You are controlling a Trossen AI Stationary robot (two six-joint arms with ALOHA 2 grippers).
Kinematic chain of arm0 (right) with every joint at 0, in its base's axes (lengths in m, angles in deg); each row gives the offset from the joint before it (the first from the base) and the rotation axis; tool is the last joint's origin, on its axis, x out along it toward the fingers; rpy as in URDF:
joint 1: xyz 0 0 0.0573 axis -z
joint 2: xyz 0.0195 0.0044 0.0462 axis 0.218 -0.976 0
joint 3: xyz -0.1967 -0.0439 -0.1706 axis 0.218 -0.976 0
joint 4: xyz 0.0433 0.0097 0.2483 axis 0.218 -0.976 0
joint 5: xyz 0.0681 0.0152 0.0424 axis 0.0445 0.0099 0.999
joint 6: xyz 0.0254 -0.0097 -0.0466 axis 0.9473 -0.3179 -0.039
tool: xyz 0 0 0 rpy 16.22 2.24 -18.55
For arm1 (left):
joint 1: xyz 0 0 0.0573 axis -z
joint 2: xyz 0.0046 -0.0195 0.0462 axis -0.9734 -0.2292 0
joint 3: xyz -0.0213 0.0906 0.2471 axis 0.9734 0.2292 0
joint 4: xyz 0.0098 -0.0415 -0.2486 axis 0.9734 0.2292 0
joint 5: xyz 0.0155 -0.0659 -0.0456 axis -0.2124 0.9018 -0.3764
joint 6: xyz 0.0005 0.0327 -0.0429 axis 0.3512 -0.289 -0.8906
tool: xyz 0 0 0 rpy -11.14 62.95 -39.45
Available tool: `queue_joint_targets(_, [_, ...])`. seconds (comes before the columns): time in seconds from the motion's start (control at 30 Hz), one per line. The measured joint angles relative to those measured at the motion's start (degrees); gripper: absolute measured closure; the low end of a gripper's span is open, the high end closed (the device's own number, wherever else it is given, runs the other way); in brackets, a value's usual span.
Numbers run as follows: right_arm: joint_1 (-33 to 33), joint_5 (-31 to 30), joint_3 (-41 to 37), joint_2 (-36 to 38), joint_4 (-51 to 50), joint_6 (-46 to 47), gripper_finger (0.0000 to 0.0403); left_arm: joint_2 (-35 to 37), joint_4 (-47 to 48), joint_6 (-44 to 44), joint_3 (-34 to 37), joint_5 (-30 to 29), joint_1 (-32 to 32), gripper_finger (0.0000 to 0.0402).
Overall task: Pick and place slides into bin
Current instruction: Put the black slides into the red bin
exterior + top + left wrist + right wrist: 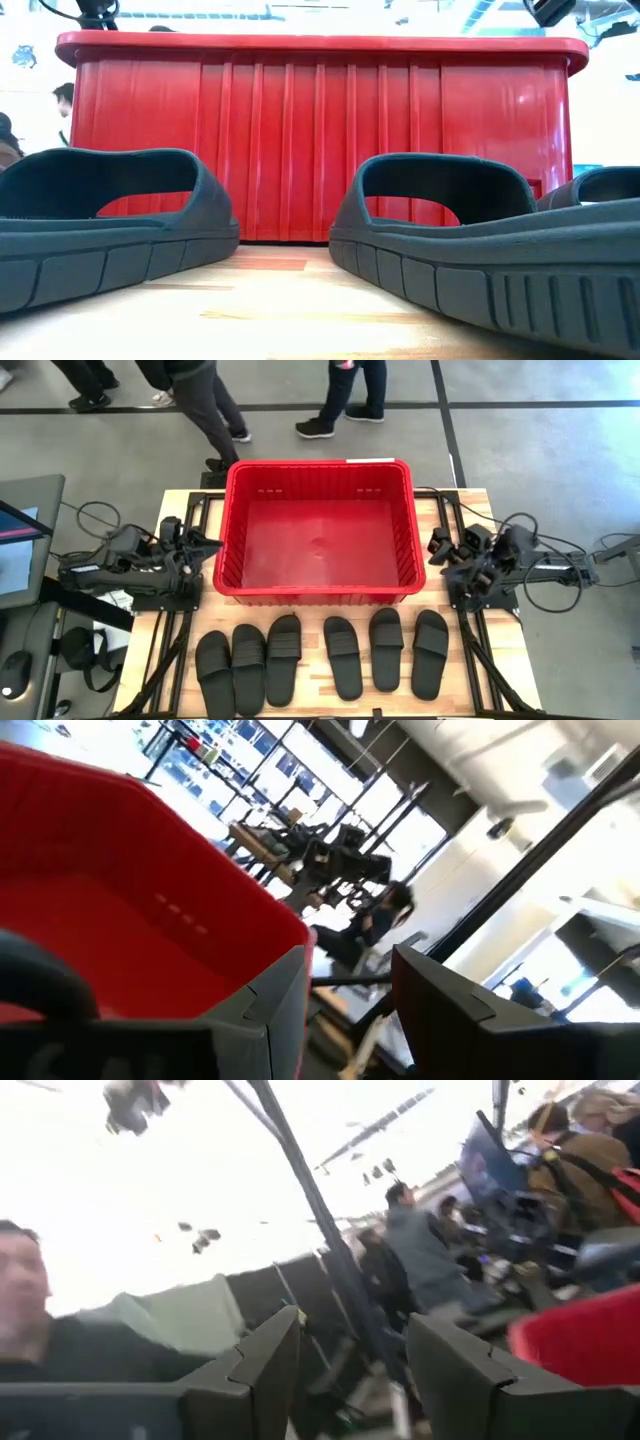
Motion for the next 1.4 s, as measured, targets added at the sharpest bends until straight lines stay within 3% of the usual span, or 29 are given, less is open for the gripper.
queue_joint_targets(0.17, [0.0, -1.6, 0.0, 0.0, 4.9, -0.5, 0.0230, -0.6, -4.4, -0.5, 0.0, 3.8, 0.0, 0.0267])
queue_joint_targets(0.37, [0.0, -12.8, 0.0, 0.0, 7.5, -0.9, 0.0230, -7.6, -17.4, -2.7, 0.0, 12.9, 1.1, 0.0267])
queue_joint_targets(0.67, [-0.1, -14.8, 0.0, -0.7, 9.3, -1.2, 0.0230, -24.9, -43.2, -2.2, 0.0, 20.9, 8.0, 0.0267])
queue_joint_targets(0.93, [-0.1, -17.7, 0.0, -3.5, 12.0, 2.7, 0.0230, -35.7, -70.8, -1.2, -0.1, 21.5, 12.7, 0.0267])
queue_joint_targets(1.1, [-1.6, -17.4, 0.0, -6.3, 13.6, 3.9, 0.0230, -42.0, -73.0, 1.0, -4.8, 22.0, 15.7, 0.0267])
queue_joint_targets(1.4, [-7.8, -16.4, 2.4, -14.7, 23.5, 0.6, 0.0230, -58.0, -72.7, 8.0, -21.7, 22.2, 20.5, 0.0267])
